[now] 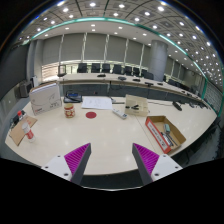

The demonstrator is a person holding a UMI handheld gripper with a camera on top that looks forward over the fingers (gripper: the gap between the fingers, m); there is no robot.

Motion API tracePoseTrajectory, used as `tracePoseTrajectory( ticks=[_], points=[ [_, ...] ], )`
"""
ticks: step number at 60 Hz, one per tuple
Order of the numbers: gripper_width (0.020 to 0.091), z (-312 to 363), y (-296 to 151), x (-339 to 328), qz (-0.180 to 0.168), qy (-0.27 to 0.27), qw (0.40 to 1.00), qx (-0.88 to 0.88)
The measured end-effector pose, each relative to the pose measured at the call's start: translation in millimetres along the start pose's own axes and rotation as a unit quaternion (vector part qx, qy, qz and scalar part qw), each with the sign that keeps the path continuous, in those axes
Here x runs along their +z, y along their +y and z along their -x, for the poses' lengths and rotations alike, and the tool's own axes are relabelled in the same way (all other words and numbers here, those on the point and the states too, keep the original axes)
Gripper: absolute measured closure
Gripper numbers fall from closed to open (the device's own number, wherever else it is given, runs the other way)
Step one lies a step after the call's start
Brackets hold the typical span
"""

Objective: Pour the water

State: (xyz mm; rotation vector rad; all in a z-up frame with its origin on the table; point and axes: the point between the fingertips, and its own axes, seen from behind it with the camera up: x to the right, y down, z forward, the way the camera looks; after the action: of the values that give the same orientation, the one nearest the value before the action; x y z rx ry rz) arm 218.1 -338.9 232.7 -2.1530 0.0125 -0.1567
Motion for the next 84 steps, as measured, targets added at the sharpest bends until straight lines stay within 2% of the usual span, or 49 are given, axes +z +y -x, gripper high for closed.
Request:
tracePoseTrajectory(
  ticks=[8,17,33,45,54,64,69,71,74,80,84],
  points=[
    [0.0248,23,3,1,-0.006,-0.019,1.0,-0.007],
    [0.0248,89,14,-3,-0.009,-0.06,0.998,-0.017],
    [0.0245,277,45,-12,-0.017,-0.167,0.985,-0.039],
    [0.0247,426,52,7,-0.049,-0.204,0.977,-0.048],
    [0.0249,502,46,49,-0.072,-0.189,0.978,-0.049],
    [0.0261,540,28,118,-0.092,-0.14,0.986,-0.01],
    [0.0334,548,19,144,-0.099,-0.12,0.988,0.008],
    [0.0412,551,16,152,-0.103,-0.116,0.988,0.01],
    [0.0571,552,10,162,-0.11,-0.11,0.988,0.01],
    [0.062,558,3,168,-0.127,-0.105,0.986,-0.009],
    [0.0681,558,-2,168,-0.136,-0.105,0.985,-0.008]
  ],
)
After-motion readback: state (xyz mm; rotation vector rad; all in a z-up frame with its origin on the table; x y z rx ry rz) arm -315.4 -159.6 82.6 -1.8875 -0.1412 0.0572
